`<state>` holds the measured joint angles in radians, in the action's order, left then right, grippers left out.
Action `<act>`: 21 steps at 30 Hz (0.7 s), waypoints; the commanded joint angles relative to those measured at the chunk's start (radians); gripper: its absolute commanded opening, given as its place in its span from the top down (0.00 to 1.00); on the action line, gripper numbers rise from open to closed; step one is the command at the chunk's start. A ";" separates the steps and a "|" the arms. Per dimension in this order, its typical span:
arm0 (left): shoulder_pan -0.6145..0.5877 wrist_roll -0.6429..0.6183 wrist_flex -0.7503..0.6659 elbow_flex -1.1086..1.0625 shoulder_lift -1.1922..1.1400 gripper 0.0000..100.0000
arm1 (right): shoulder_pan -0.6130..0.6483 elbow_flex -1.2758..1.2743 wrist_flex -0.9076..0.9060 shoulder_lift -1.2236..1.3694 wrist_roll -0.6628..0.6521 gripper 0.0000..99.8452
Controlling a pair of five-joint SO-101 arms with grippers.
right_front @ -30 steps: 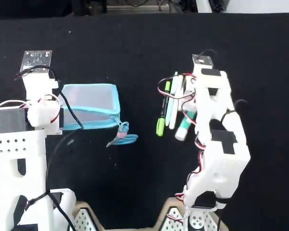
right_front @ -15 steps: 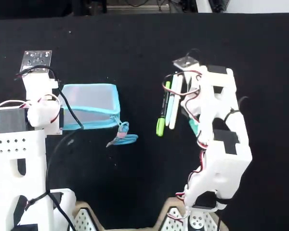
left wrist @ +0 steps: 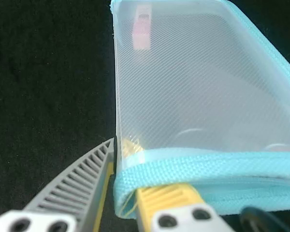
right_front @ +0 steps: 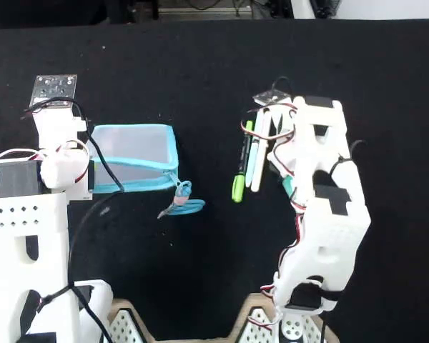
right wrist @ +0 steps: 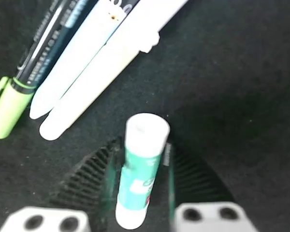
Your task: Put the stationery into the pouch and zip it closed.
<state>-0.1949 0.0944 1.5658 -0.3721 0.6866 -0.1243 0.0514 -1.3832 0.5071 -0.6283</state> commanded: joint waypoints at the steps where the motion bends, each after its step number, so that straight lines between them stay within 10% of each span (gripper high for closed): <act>1: -0.010 -0.005 0.008 0.007 0.008 0.97 | -0.006 0.073 -0.092 -0.070 -0.008 0.99; 10: -0.007 -0.008 0.008 0.007 0.008 0.97 | 0.071 0.004 -0.275 -0.556 0.018 0.99; 21: -0.007 -0.008 0.008 0.007 0.008 0.97 | 0.572 -0.202 -0.175 -1.256 0.308 0.99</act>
<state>-0.1949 0.0944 1.5658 -0.3721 0.6866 0.2946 -0.1419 -1.6149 -0.5715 -0.4227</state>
